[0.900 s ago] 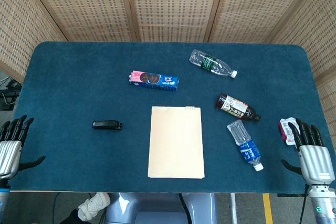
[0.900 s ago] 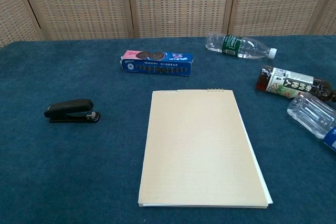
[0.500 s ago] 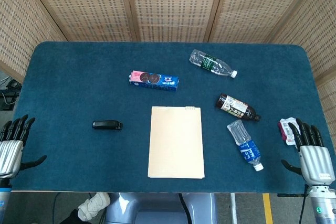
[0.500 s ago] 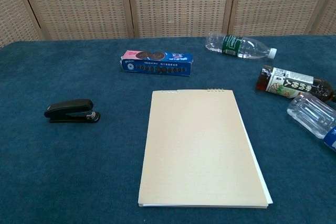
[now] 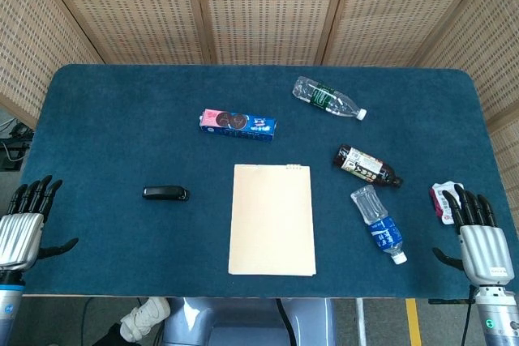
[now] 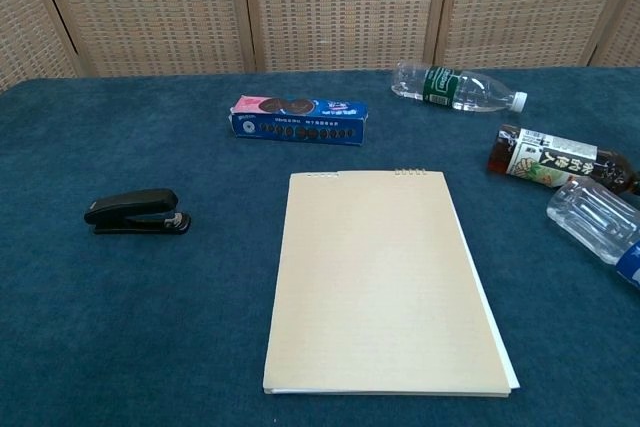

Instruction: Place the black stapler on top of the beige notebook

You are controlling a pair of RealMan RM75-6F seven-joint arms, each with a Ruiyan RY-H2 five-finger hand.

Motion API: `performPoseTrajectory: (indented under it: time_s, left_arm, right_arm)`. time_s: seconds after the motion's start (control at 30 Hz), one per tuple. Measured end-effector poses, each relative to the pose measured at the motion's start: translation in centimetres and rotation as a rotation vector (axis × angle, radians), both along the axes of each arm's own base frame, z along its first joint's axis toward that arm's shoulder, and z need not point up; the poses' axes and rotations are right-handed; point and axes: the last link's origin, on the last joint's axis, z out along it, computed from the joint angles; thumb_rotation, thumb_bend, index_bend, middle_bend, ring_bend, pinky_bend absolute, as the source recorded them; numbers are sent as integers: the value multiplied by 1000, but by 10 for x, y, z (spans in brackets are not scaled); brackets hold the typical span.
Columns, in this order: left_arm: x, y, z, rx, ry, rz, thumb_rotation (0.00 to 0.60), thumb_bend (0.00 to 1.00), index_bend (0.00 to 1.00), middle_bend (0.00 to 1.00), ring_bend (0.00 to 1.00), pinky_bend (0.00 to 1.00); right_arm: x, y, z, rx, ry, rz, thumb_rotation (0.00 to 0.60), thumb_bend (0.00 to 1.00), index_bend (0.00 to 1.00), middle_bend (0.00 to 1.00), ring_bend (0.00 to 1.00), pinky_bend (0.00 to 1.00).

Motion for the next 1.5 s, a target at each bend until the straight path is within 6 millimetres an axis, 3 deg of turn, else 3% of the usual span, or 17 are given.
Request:
performPoseTrajectory:
  time_s: [0.23, 0.47, 0.67, 0.9, 1.1, 1.5]
  left_arm:
    - [16, 22, -4, -44, 2, -20, 600, 30, 11, 0, 0, 25]
    - [36, 60, -18, -123, -6, -17, 600, 118, 148, 24, 110, 134]
    - [58, 99, -47, -187, 33, -9, 600, 122, 209, 81, 160, 169]
    - [84, 129, -93, -257, 82, -6, 600, 127, 272, 136, 202, 193]
    - [102, 136, -123, -284, 137, -30, 600, 130, 296, 152, 211, 194]
    - [110, 140, -150, -304, 206, -18, 600, 131, 328, 177, 230, 214]
  right_arm:
    - [3, 0, -3, 13, -12, 13, 600, 89, 0, 0, 0, 0]
    - [4, 1, -3, 16, -23, 19, 600, 88, 0, 0, 0, 0]
    - [4, 0, -1, 15, -37, 17, 600, 88, 0, 0, 0, 0]
    - [2, -1, 4, 2, -64, 14, 600, 88, 0, 0, 0, 0]
    - [0, -2, 10, -10, -97, 7, 600, 88, 0, 0, 0, 0]
    - [-3, -2, 19, -23, -145, 1, 600, 88, 0, 0, 0, 0]
